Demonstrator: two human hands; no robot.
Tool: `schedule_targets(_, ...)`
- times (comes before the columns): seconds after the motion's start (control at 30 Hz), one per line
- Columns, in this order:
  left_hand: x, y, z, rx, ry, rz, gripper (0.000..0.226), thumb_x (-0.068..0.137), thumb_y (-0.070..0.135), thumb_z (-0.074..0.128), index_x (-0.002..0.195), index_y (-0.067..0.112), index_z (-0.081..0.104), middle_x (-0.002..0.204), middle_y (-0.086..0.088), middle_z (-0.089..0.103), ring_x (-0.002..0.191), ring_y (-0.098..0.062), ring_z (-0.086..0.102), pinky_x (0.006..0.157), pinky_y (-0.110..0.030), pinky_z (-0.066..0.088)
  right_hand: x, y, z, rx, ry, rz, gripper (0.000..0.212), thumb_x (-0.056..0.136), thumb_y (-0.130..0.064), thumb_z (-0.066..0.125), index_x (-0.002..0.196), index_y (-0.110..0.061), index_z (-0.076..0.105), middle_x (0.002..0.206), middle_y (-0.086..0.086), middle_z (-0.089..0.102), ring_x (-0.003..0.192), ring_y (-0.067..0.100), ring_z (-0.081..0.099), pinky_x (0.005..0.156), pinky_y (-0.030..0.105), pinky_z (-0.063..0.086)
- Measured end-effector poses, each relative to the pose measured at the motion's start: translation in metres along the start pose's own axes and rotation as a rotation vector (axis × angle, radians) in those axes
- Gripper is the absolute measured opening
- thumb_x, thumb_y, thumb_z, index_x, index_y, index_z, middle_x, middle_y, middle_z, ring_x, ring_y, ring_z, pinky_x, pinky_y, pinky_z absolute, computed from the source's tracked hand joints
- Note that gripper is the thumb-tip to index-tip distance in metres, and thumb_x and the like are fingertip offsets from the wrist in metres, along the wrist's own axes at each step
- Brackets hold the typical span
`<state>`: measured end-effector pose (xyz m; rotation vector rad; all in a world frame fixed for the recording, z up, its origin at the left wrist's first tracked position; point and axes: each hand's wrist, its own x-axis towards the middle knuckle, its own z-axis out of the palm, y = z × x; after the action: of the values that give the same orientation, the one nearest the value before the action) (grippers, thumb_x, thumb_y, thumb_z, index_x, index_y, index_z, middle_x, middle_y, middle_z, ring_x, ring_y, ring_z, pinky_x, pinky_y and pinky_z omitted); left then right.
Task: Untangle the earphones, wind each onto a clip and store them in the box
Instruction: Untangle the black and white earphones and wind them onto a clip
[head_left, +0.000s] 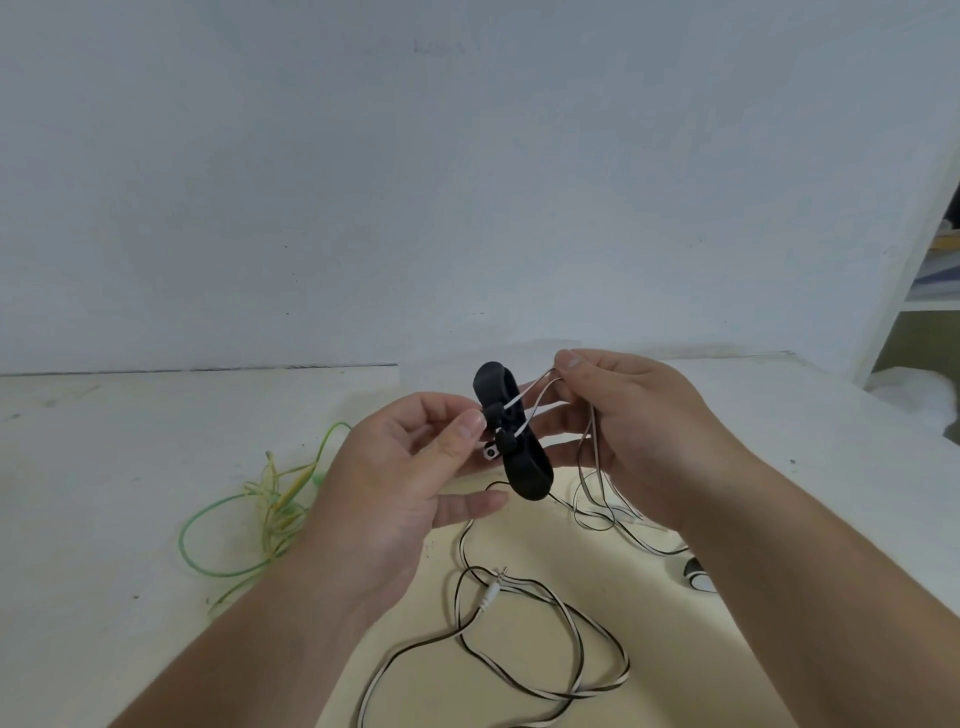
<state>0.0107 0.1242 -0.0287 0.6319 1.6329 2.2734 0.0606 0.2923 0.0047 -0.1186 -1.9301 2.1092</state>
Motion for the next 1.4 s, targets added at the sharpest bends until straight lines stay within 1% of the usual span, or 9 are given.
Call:
schedule_targets(0.3,0.0,-0.007,0.003,0.102,0.021,0.035,0.017,0.084,0.028,0.064,0.081,0.013,0.069,0.102,-0.018,0.071,0.089,-0.026,0.07,0.065,-0.033,0.059,-0.003,-0.001,0.003,-0.063,0.004,0.003,0.034,0.106,-0.019,0.043,0.089,0.005,0.06,0.093,0.02,0.075,0.072,0.031,0.072,0.071,0.049,0.061)
schedule_targets(0.5,0.003,-0.01,0.002,0.082,0.046,0.018,0.017,0.091,0.03,0.06,0.093,0.014,0.065,0.11,-0.022,0.068,0.101,-0.039,0.068,0.067,-0.037,0.058,-0.003,-0.001,0.004,-0.068,0.026,0.012,0.034,0.106,-0.019,0.044,0.092,0.008,0.059,0.093,0.021,0.074,0.07,0.029,0.073,0.063,0.037,0.059)
schedule_targets(0.63,0.002,-0.013,0.002,0.065,0.031,-0.013,0.035,0.081,0.038,0.063,0.103,0.011,0.064,0.113,-0.025,0.066,0.104,-0.04,0.068,0.071,-0.042,0.059,-0.003,0.0,0.004,-0.082,0.016,0.014,0.036,0.105,-0.018,0.045,0.093,0.014,0.054,0.086,0.015,0.075,0.069,0.028,0.073,0.06,0.032,0.057)
schedule_targets(0.77,0.001,-0.01,0.006,0.065,0.018,-0.019,0.04,0.074,0.036,0.068,0.104,0.01,0.064,0.103,-0.02,0.07,0.094,-0.032,0.071,0.068,-0.039,0.06,-0.005,0.0,0.005,-0.12,0.001,-0.001,0.036,0.106,-0.018,0.044,0.08,0.005,0.055,0.085,0.015,0.073,0.068,0.026,0.073,0.061,0.031,0.058)
schedule_targets(0.87,-0.001,-0.01,0.006,0.084,0.034,-0.023,0.041,0.072,0.036,0.071,0.103,0.009,0.065,0.091,-0.014,0.069,0.084,-0.023,0.071,0.065,-0.036,0.059,-0.006,0.001,0.006,-0.163,-0.059,-0.013,0.039,0.106,-0.018,0.043,0.096,0.018,0.055,0.09,0.02,0.073,0.076,0.029,0.075,0.068,0.034,0.062)
schedule_targets(1.03,0.003,-0.012,0.006,0.066,0.086,-0.048,0.011,0.096,0.018,0.059,0.097,0.008,0.065,0.08,-0.005,0.071,0.074,-0.018,0.068,0.067,-0.036,0.056,-0.009,0.0,0.007,-0.295,-0.071,-0.037,0.037,0.105,-0.022,0.046,0.089,0.005,0.065,0.084,0.015,0.073,0.074,0.026,0.073,0.072,0.039,0.062)
schedule_targets(1.17,0.005,-0.009,0.005,0.023,0.122,-0.066,0.011,0.098,0.013,0.055,0.097,0.011,0.066,0.081,-0.006,0.07,0.074,-0.02,0.064,0.066,-0.037,0.053,-0.006,-0.005,-0.003,-0.446,-0.006,-0.021,0.039,0.104,-0.025,0.048,0.067,-0.012,0.047,0.051,-0.002,0.043,0.042,0.017,0.034,0.044,0.026,0.027)
schedule_targets(1.27,0.005,-0.008,0.003,0.079,0.092,-0.048,0.015,0.098,0.012,0.055,0.092,0.016,0.069,0.081,-0.005,0.07,0.075,-0.022,0.063,0.067,-0.037,0.053,-0.003,-0.012,-0.013,-0.273,-0.03,0.026,0.037,0.103,-0.023,0.049,0.068,-0.015,0.042,0.053,-0.005,0.025,0.05,0.014,0.014,0.046,0.024,0.01)
schedule_targets(1.4,-0.001,-0.01,0.005,0.224,-0.052,-0.021,0.018,0.096,0.012,0.058,0.093,0.02,0.074,0.079,-0.002,0.071,0.077,-0.026,0.066,0.074,-0.042,0.055,-0.002,-0.013,-0.021,-0.095,-0.024,0.074,0.034,0.1,-0.025,0.053,0.068,-0.015,0.046,0.059,-0.001,0.023,0.058,0.018,0.011,0.049,0.028,0.008)
